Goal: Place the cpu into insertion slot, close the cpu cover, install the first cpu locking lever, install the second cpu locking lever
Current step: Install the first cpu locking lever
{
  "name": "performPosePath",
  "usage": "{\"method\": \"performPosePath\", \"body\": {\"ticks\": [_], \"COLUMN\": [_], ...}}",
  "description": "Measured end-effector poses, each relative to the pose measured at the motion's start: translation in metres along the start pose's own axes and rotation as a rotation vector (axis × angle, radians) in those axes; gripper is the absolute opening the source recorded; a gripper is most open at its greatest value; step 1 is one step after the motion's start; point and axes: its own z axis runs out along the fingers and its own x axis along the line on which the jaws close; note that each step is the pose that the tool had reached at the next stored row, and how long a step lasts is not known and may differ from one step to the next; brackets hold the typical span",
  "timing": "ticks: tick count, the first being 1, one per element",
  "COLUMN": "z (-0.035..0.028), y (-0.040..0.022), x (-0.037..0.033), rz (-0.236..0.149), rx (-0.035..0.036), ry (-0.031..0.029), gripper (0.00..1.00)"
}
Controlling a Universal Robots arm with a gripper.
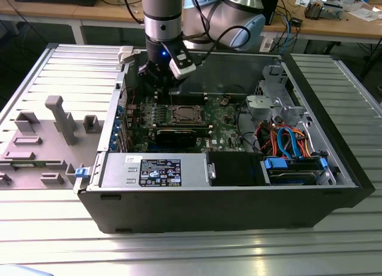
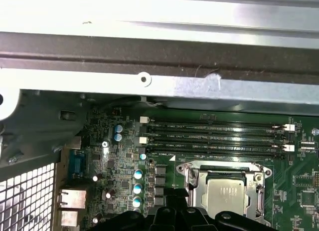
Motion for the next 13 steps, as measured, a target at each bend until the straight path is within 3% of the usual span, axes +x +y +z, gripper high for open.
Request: {"method": "performPosePath", "body": {"ticks": [3, 13], "z": [0.0002, -0.002], "y": [0.006, 0.0137], "x": [-0.0003, -0.0016], "rz": [0.0, 0.0], "rx": [0.0003, 0.0002], "ry": [0.0, 0.0], "gripper": [0.11, 0.11]}}
